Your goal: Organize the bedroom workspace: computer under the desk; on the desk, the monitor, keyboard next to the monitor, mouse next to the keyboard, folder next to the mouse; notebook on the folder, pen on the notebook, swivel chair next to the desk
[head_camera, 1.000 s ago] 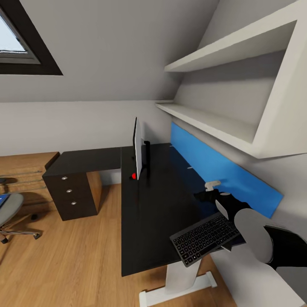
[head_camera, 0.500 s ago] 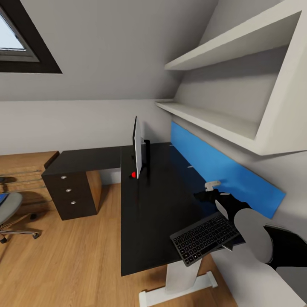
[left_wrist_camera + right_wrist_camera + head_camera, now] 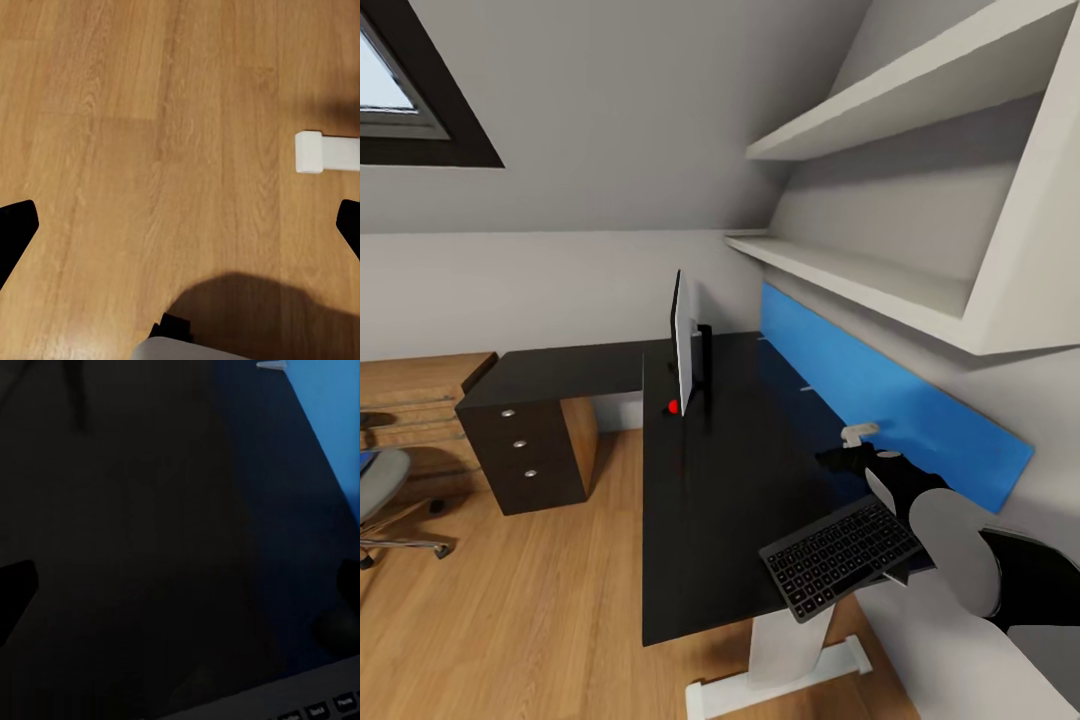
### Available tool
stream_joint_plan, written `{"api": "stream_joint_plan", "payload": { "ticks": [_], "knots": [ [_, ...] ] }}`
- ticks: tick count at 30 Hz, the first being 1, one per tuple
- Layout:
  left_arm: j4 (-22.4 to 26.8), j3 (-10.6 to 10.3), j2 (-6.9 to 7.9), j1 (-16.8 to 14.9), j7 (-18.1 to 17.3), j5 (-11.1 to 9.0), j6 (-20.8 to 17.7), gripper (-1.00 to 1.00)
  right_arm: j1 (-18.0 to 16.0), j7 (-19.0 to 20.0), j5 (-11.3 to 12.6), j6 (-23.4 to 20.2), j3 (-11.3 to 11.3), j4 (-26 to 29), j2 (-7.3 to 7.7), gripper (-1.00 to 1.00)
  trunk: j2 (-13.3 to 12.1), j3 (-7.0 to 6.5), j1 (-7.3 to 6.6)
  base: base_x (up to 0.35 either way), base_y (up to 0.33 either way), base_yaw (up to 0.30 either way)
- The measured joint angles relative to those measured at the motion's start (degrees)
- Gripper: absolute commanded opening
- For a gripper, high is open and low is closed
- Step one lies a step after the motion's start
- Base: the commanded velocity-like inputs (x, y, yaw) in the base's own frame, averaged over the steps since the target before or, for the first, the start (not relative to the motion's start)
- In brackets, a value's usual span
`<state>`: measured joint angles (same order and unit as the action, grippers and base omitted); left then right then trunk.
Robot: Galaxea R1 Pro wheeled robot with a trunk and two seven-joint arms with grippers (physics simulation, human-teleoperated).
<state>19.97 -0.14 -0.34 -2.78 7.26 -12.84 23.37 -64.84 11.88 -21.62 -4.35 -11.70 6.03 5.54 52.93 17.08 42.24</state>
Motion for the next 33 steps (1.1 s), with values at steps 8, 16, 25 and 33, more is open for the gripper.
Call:
{"api": "stream_joint_plan", "payload": {
  "ticks": [8, 16, 25, 33],
  "knots": [
    [0.0, 0.0, 0.00, 0.0, 0.0, 0.0, 0.0, 1.00, 0.0, -0.1, 0.0, -0.1, 0.0, 0.1, 0.00, 1.00, 3.2, 1.44, 1.76, 0.000, 0.000, 0.000],
    [0.0, 0.0, 0.00, 0.0, 0.0, 0.0, 0.0, 1.00, 0.0, -0.1, 0.1, -0.1, 0.0, 0.1, 0.00, 1.00, 6.4, 2.88, 3.52, 0.000, 0.000, 0.000],
    [0.0, 0.0, 0.00, 0.0, 0.0, 0.0, 0.0, 1.00, 0.0, -0.1, 0.1, -0.1, 0.0, 0.1, 0.00, 1.00, 10.0, 4.50, 5.49, 0.000, 0.000, 0.000],
    [0.0, 0.0, 0.03, 0.0, 0.0, 0.0, 0.0, 1.00, 0.0, 0.0, 0.1, -0.3, -0.1, 0.1, -0.06, 1.00, 13.2, 5.93, 7.25, 0.000, 0.000, 0.000]
  ]
}}
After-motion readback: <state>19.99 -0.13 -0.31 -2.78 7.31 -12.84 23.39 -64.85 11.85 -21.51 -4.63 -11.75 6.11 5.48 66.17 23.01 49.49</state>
